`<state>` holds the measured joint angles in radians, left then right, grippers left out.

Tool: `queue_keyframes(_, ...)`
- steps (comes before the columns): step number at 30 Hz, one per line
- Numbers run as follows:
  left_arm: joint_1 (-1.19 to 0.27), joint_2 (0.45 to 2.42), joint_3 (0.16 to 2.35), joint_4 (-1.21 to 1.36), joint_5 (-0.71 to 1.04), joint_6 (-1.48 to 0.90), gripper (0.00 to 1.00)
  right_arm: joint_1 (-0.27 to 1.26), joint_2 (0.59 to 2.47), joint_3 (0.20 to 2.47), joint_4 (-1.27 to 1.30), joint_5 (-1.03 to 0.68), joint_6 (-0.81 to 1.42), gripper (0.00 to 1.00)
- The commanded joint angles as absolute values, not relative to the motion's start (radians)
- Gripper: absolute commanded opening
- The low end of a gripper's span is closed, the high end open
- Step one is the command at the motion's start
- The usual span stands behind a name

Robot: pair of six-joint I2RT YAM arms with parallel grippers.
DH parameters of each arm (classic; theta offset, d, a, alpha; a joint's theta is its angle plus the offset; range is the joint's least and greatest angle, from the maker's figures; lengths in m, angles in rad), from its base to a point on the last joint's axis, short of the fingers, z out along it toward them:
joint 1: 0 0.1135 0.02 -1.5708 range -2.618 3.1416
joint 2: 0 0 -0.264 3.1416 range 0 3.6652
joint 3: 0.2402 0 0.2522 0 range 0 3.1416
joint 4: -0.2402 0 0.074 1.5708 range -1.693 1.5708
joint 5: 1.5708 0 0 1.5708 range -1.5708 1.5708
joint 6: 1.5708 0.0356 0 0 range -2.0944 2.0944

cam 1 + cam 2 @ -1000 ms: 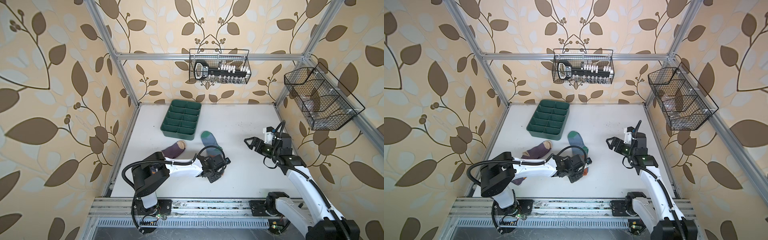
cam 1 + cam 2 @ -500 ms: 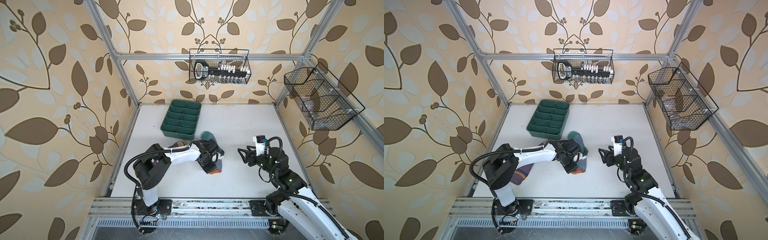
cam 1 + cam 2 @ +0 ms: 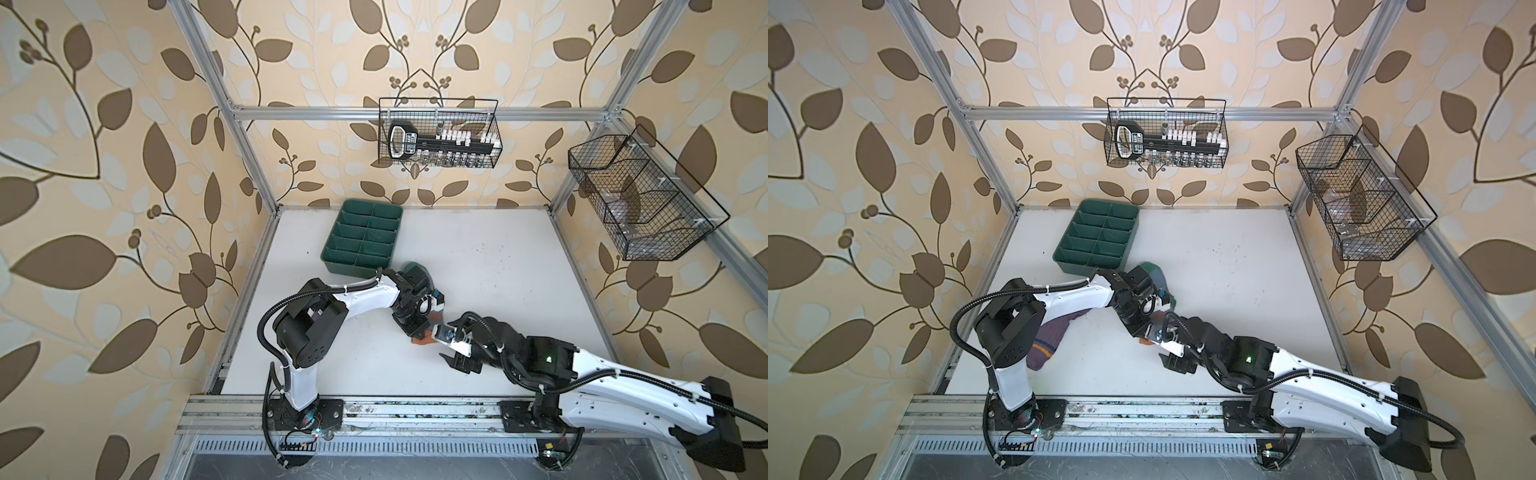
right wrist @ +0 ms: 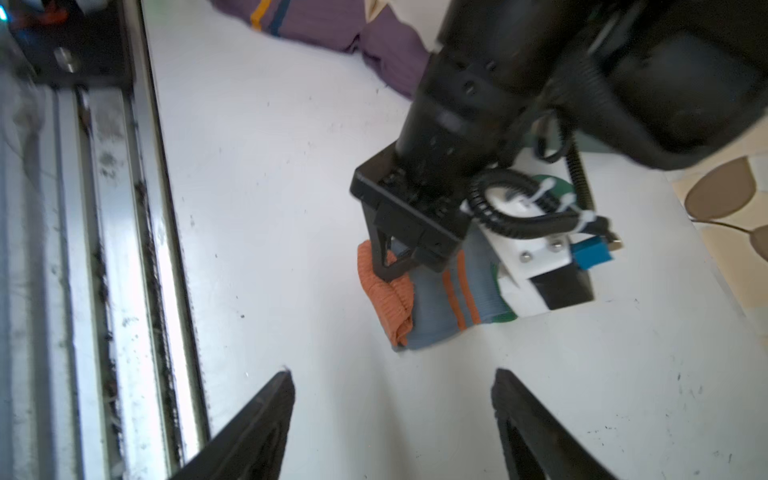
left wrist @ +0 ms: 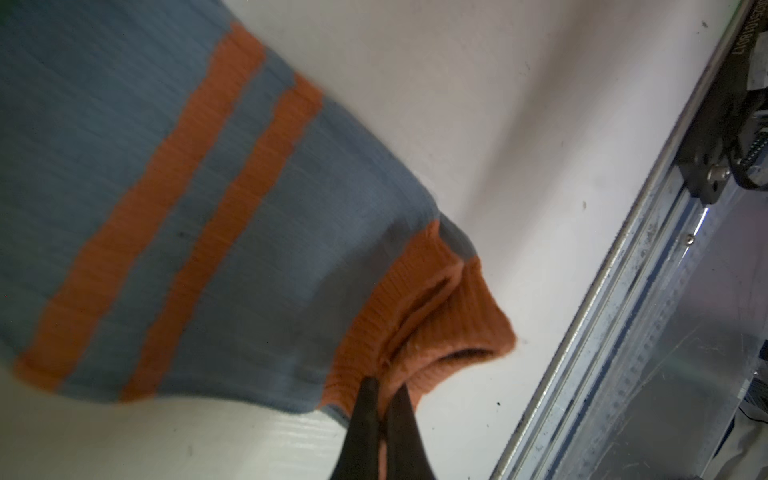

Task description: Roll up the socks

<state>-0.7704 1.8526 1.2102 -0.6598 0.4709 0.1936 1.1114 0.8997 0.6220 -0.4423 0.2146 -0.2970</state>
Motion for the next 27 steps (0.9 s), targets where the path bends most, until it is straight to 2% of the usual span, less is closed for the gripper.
queue_keyframes(1,-0.764,1.829,1.234,-0.681,0.506,0.218,0.03,1.118,0.933,0.567,-0.362,0.241,-0.398,0.79)
queue_keyframes(5,-0.764,1.818,1.231,-0.677,0.502,0.217,0.03,1.104,1.035,0.562,-0.254,0.203,-0.404,0.80)
queue_keyframes(11,-0.764,1.800,1.217,-0.666,0.502,0.216,0.03,1.074,1.205,0.557,-0.176,0.235,-0.422,0.78)
queue_keyframes(18,-0.764,1.796,1.217,-0.665,0.508,0.217,0.03,1.008,1.304,0.571,-0.091,0.205,-0.415,0.76)
queue_keyframes(24,-0.764,1.793,1.213,-0.663,0.509,0.217,0.03,0.974,1.368,0.608,-0.111,0.205,-0.428,0.67)
queue_keyframes(27,-0.765,1.793,1.214,-0.661,0.512,0.216,0.03,0.967,1.385,0.619,-0.125,0.196,-0.430,0.57)
